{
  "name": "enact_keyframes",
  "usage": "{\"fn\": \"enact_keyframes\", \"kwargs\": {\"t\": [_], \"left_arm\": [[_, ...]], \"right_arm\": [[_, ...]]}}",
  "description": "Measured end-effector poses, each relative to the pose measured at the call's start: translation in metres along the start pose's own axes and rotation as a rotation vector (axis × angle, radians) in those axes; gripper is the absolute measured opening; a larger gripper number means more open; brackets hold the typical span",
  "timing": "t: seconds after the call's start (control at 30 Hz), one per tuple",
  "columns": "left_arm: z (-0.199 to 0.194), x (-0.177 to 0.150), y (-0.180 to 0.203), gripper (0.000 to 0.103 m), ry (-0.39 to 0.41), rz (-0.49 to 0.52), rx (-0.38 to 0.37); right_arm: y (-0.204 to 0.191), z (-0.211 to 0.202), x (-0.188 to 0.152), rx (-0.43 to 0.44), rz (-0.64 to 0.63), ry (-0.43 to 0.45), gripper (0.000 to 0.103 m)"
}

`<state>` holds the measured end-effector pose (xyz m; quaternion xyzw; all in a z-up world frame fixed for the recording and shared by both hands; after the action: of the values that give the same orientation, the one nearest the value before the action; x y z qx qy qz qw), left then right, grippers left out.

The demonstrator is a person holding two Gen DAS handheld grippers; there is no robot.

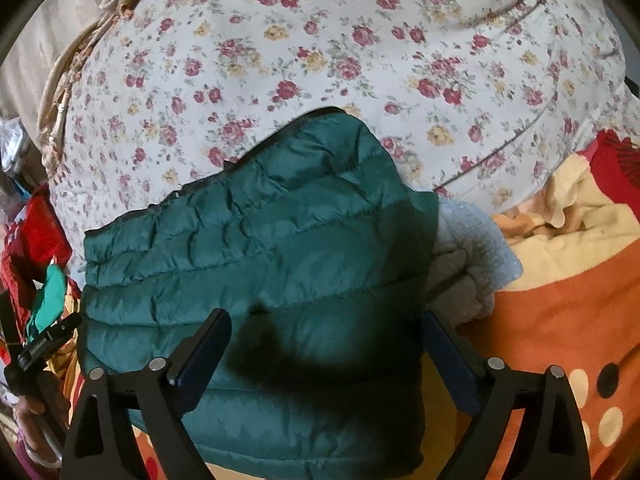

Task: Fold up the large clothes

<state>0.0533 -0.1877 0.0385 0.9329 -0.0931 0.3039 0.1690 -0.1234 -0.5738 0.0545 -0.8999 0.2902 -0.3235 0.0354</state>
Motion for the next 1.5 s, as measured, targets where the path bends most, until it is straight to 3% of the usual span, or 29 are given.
{"fn": "enact_keyframes", "kwargs": {"t": [0.1, 0.27, 0.53, 0.83, 0.93, 0.97, 1.0, 1.07, 1.17, 1.3, 1.5], "left_arm": [[0.009, -0.003, -0.006, 0.1, -0.025, -0.036, -0.038], [0.027, -0.005, -0.019, 0.1, -0.07, -0.122, -0.175], [0.054, -0.009, -0.026, 0.102, -0.115, -0.187, -0.34], [0.07, -0.01, -0.02, 0.103, -0.13, -0.229, -0.404], [0.071, -0.01, -0.019, 0.103, -0.13, -0.232, -0.407], [0.069, -0.011, -0.019, 0.098, -0.129, -0.231, -0.414], [0.067, -0.01, -0.018, 0.087, -0.126, -0.23, -0.429], [0.058, -0.01, -0.014, 0.07, -0.117, -0.214, -0.455], [0.042, -0.008, -0.01, 0.051, -0.102, -0.186, -0.457], [0.017, -0.007, -0.006, 0.039, -0.094, -0.159, -0.468], [-0.04, -0.023, -0.008, 0.036, -0.11, -0.098, -0.493]], "right_arm": [[0.006, 0.008, -0.001, -0.003, 0.01, -0.014, 0.097], [0.01, 0.026, 0.001, 0.014, 0.001, -0.046, 0.103], [0.014, 0.057, 0.006, 0.123, 0.016, -0.093, 0.103], [0.021, 0.08, 0.004, 0.247, 0.062, -0.147, 0.103], [0.021, 0.079, 0.002, 0.25, 0.063, -0.151, 0.103], [0.021, 0.078, 0.001, 0.251, 0.065, -0.152, 0.1], [0.019, 0.074, 0.0, 0.256, 0.066, -0.147, 0.096], [0.01, 0.063, 0.001, 0.279, 0.054, -0.127, 0.069], [0.0, 0.045, 0.002, 0.273, 0.012, -0.11, 0.052], [-0.008, 0.016, 0.0, 0.303, 0.0, -0.098, 0.042], [-0.021, -0.037, -0.021, 0.359, -0.008, -0.12, 0.041]]}}
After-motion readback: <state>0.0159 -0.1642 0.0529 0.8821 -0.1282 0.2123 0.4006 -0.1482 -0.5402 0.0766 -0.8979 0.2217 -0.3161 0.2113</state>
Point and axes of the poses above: each gripper's, at about its wrist camera, not at the fingertips, and z roughly the way its jaws point, y to its right, x to its top, the point moved 6 cm from there along z, roughly the way its jaws point, and after that the axes turned 4 degrees about -x, right-handed, at the moved point
